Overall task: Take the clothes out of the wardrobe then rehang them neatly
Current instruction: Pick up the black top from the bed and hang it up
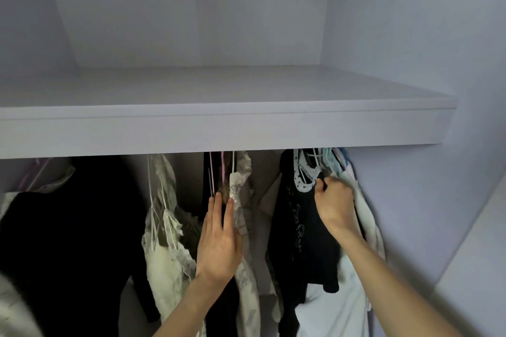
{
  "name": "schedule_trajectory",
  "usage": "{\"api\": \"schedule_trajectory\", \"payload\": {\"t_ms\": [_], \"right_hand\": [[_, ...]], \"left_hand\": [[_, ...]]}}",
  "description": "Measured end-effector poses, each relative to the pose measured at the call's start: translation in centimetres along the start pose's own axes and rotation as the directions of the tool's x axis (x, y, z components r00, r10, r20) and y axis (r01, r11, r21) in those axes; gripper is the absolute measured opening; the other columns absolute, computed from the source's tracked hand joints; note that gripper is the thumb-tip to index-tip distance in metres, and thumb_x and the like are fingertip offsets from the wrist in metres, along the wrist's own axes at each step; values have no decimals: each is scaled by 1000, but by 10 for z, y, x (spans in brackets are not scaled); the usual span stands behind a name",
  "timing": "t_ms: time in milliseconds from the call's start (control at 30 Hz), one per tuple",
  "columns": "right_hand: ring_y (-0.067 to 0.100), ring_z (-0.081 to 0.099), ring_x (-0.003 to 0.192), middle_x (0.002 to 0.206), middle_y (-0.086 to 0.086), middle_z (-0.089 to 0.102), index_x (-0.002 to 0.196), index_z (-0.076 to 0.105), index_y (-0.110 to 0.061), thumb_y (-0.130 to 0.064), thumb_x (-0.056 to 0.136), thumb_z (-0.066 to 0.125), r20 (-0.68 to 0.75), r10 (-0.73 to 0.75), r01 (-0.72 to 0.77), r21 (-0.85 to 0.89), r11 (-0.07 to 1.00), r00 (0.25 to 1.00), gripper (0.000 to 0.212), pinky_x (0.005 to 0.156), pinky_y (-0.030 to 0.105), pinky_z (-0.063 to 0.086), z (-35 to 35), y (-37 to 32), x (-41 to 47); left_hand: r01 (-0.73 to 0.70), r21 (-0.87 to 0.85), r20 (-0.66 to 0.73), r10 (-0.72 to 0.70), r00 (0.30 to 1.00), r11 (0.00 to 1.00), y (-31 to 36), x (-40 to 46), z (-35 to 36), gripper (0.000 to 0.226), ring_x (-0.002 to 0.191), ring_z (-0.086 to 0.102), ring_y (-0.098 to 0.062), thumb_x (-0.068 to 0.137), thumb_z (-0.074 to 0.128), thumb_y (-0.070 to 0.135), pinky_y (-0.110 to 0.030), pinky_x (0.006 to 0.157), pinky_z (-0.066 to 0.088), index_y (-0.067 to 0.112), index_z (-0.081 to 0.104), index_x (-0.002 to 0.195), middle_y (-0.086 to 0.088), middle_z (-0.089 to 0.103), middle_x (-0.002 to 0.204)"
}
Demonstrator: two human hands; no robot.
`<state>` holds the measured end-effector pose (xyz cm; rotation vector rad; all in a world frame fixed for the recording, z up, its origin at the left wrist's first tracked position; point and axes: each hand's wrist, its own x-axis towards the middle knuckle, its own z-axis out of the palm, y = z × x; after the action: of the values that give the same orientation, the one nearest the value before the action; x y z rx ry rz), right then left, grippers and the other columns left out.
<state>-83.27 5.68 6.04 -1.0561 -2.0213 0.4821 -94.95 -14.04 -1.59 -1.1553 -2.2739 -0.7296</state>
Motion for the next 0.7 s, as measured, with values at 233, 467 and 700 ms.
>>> {"api": "schedule_trajectory", "payload": {"t_ms": [233, 467, 700], "right_hand": [[42, 53, 103, 120, 24, 49, 115, 52, 4, -3, 90, 50, -60, 40, -39, 16, 999, 997, 26, 82, 42, 43, -15, 7, 3], [43, 57, 97, 104, 23, 59, 110, 60, 1, 3, 75, 67, -121, -198, 176, -170, 970, 973, 36, 81, 49, 47, -12, 8, -25], [33, 60, 97, 107, 12, 63, 108, 63, -5, -29, 84, 41, 1, -399, 390, -213, 896, 917, 41, 90, 48, 46, -4, -12, -108]], "left_hand": [[14, 10, 21, -14, 1000, 1000, -2, -4, -5, 52, 138, 23, -31, 89, 35, 21, -44, 105, 35, 4, 37, 138, -20, 30, 147], [-14, 48, 104, 9, 995, 999, -10, -12, -23, 59, 137, 25, -31, 85, 61, 19, -50, 103, 38, 8, 38, 138, -18, 35, 145], [-85, 46, 137, 78, 987, 995, -16, -62, -63, 50, 138, 26, -26, 90, 33, 33, -43, 110, 21, 14, 45, 135, -10, 39, 145]]}}
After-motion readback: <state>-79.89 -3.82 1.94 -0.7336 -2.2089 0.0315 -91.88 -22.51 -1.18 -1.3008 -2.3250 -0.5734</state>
